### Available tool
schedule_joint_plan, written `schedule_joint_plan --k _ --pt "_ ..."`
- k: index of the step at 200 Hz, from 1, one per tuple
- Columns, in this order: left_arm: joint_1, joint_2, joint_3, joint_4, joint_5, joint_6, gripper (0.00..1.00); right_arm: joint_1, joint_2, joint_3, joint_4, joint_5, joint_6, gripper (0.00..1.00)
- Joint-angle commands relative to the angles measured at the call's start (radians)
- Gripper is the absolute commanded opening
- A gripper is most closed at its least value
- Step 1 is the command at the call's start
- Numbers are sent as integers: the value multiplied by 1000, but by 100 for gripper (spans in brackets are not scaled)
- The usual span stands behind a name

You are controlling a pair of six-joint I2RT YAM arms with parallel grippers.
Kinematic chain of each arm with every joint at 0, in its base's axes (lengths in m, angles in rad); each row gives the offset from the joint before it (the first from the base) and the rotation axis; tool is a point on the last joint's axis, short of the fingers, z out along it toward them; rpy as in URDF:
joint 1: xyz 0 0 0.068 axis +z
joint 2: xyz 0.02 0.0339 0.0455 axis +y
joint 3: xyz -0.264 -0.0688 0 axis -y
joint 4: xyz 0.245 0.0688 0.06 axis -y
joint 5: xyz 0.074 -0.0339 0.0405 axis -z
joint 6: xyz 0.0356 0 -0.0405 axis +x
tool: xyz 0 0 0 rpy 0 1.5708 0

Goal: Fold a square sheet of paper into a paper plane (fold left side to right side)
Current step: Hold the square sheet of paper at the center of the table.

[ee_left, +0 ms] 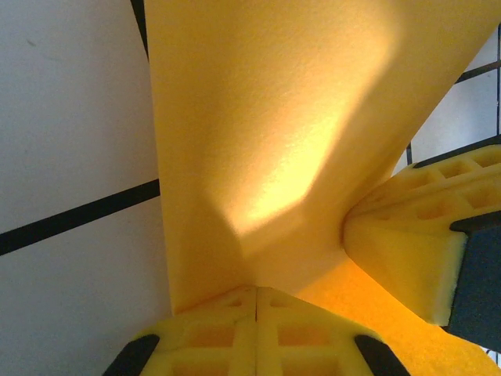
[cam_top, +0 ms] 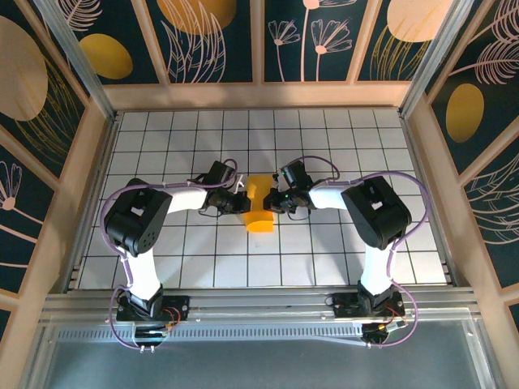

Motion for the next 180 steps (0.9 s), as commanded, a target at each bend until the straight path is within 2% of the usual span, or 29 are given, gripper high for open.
schedule_joint_plan --k 1,66,122,180 --pt "-3 37 -19 -60 -50 30 6 14 -23 17 -44 10 -6 0" --pt "-6 39 -25 -62 -52 28 6 40 -50 63 16 -19 6 0" --pt "-8 45 -17 -63 -50 29 6 59 43 131 78 -8 30 0" --pt "-10 46 -24 -64 -49 31 6 62 120 152 35 33 25 0"
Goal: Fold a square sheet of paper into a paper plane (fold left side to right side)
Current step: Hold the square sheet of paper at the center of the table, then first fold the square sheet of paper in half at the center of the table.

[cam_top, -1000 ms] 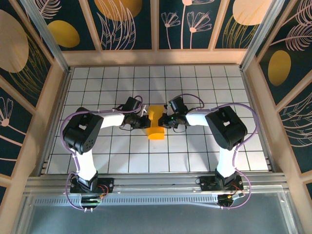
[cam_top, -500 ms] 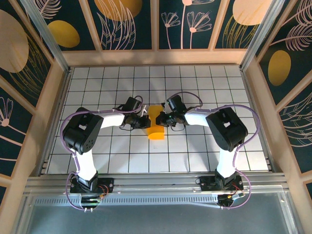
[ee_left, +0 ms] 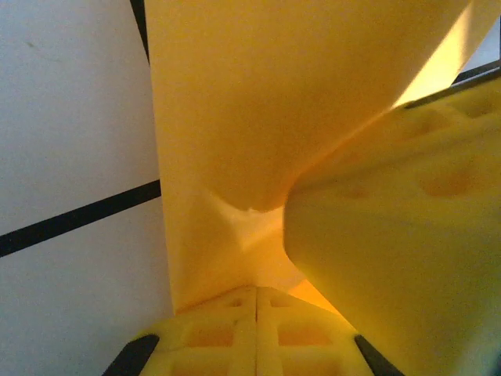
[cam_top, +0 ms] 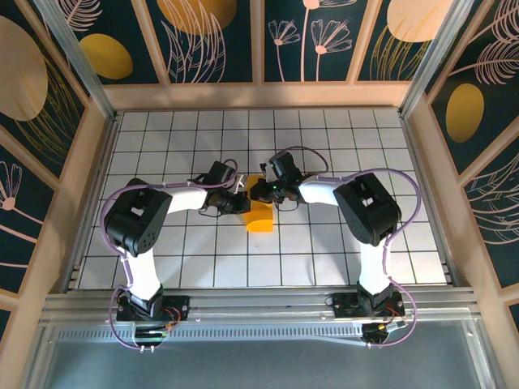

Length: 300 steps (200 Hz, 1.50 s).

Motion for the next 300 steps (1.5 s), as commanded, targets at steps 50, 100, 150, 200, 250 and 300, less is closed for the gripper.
schedule_joint_plan --k 50,100,150,200,250,300 --pt "-13 26 -54 -70 -42 28 6 4 76 -12 -64 68 -7 0" --pt "-21 -21 -117 -78 -30 23 6 -12 84 -22 -95 90 -16 0" --pt "-41 -134 -263 -74 26 -5 6 -16 87 -25 -96 89 -22 0" --pt "-41 -232 -344 -47 32 -52 7 -16 84 -38 -91 82 -27 0" --pt "-36 -289 -210 -87 0 -62 8 -16 73 -46 -87 81 -33 0" --pt "-36 -216 -107 -23 30 -73 7 -16 72 -40 -88 79 -31 0"
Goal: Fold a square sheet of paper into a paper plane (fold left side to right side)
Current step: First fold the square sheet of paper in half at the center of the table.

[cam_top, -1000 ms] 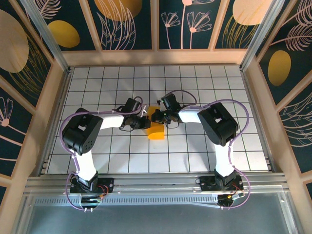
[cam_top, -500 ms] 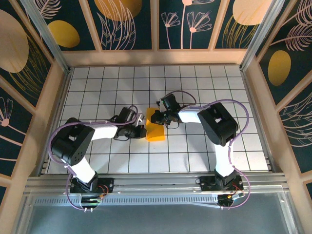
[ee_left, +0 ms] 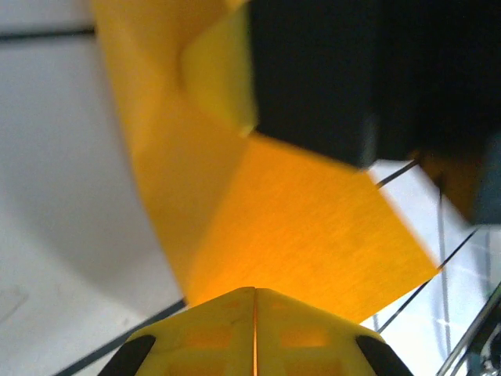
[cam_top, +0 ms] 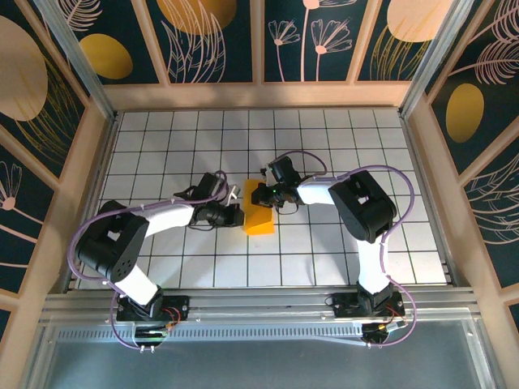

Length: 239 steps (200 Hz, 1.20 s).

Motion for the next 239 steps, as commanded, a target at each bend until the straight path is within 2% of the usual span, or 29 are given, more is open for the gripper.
schedule_joint_plan --k 1,47,93,143,239 --pt "-4 43 40 19 23 -19 7 -11 30 -32 -79 75 -24 0" --pt "-8 155 67 67 83 -13 7 -10 31 -32 -79 74 -24 0" --pt "-14 196 45 71 100 1 7 -10 32 -34 -82 76 -24 0" --pt "-17 172 -22 -8 82 75 7 -10 31 -30 -95 82 -30 0" --pt "-43 56 -170 -55 114 102 7 -12 31 -40 -93 83 -29 0"
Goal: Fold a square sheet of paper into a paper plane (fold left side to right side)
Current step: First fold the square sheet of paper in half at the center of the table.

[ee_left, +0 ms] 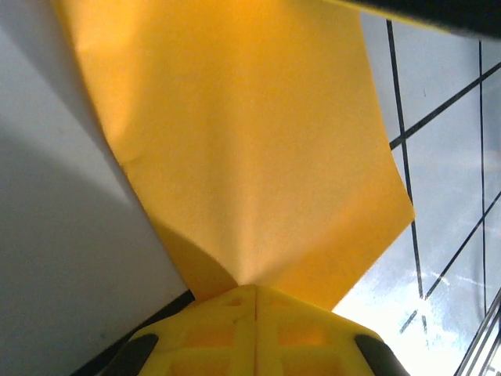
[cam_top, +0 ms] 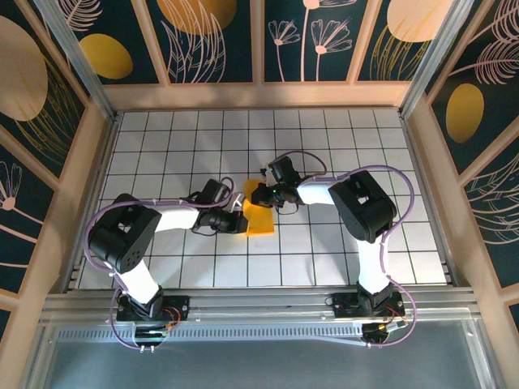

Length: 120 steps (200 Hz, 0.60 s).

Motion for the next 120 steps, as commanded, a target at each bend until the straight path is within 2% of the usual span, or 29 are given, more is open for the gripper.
schedule_joint_plan --k 1,78,120 --pt "-24 -24 -61 -159 32 30 7 -11 30 -40 -92 84 -29 0" --pt "-26 -77 -78 -178 28 16 7 -12 31 -41 -97 84 -33 0" --pt "-8 -160 5 -194 17 -13 7 -10 21 -45 -93 79 -34 0"
